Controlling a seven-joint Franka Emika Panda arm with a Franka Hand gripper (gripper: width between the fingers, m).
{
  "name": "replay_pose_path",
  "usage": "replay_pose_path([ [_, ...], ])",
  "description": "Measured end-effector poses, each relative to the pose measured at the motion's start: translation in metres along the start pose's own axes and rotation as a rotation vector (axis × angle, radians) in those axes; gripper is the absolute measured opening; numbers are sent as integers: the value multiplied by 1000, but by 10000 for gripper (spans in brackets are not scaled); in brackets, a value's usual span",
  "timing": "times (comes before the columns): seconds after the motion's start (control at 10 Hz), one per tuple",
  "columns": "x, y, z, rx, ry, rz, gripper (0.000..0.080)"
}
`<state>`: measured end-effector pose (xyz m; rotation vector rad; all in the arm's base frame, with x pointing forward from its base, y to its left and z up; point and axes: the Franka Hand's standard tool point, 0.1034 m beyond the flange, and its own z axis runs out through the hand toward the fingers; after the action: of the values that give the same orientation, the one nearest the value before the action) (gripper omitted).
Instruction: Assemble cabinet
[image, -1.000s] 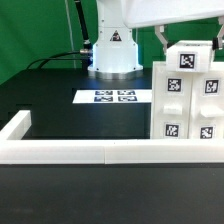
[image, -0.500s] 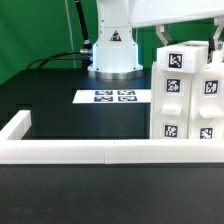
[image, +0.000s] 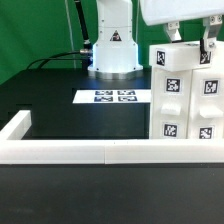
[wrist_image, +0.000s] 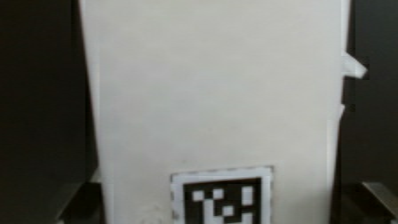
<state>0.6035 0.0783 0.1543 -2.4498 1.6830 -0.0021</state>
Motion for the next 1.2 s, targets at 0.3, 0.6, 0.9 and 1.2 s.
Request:
replay_pose_path([
  [0.3, -10, 7, -3, 26, -11, 422, 560],
  [0.6, -15, 5, -6, 43, -46, 786, 560],
  [0.9, -17, 3, -6, 61, -71, 848, 560],
  [1.2, -19, 3, -6, 61, -71, 812, 731],
])
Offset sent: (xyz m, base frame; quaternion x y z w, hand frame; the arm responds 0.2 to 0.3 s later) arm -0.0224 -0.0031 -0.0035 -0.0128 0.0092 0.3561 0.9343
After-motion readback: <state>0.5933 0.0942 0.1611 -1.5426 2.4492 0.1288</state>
